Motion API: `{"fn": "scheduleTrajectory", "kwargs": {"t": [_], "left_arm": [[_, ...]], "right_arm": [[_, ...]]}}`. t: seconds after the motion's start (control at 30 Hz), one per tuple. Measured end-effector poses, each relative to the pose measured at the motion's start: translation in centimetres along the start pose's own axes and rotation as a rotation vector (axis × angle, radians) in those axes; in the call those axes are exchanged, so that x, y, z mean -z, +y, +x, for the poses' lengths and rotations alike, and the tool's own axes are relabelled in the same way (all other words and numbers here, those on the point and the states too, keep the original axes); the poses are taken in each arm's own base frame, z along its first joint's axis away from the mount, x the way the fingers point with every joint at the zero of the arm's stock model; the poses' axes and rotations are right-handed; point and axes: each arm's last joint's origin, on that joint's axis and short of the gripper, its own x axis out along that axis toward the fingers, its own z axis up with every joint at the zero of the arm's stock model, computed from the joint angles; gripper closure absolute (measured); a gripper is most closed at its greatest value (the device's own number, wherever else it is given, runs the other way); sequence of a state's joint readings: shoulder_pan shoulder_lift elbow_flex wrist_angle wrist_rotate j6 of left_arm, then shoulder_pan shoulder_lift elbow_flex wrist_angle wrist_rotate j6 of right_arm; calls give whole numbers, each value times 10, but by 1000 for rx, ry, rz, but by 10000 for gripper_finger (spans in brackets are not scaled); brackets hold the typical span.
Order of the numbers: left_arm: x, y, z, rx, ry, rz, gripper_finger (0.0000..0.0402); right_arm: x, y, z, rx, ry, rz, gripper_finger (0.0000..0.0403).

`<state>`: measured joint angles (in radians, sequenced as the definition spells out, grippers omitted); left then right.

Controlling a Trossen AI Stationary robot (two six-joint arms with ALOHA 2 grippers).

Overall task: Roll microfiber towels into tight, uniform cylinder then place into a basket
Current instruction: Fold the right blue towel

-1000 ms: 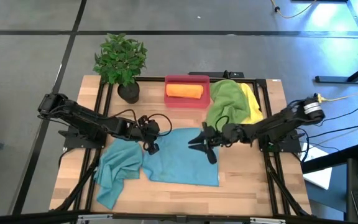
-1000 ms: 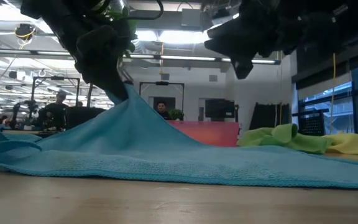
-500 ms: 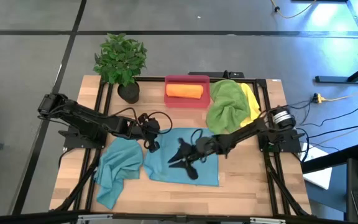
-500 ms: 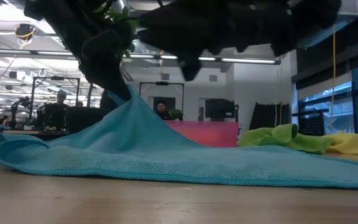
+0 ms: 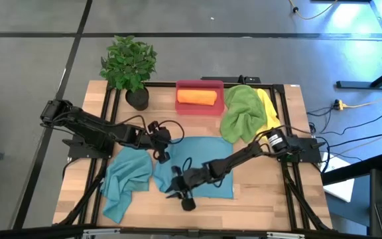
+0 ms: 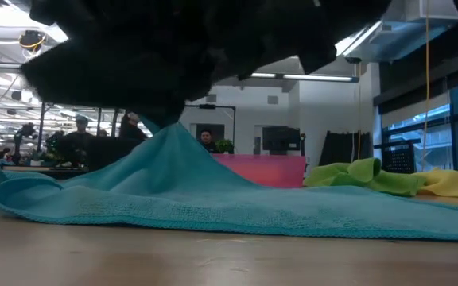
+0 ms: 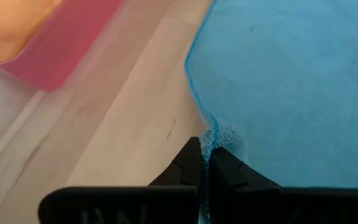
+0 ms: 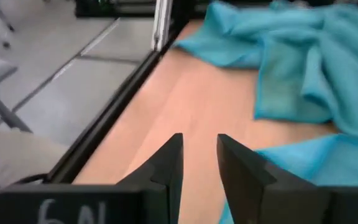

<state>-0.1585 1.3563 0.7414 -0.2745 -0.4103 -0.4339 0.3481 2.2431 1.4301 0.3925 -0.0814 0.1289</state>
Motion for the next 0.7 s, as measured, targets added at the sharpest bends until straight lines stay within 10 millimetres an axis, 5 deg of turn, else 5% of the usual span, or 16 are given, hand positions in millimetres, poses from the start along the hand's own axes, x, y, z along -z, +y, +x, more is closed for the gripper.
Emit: {"fn": "scheduleTrajectory", "kwargs": {"t": [0.33,0.7], "left_arm": [[0,-1,0,3,0,1,401],[0,1,0,-1,1,0,401]], "right_arm": [[-1,-11,18,92,165,232,238],[5,-15,22,206,131,367,231]]}}
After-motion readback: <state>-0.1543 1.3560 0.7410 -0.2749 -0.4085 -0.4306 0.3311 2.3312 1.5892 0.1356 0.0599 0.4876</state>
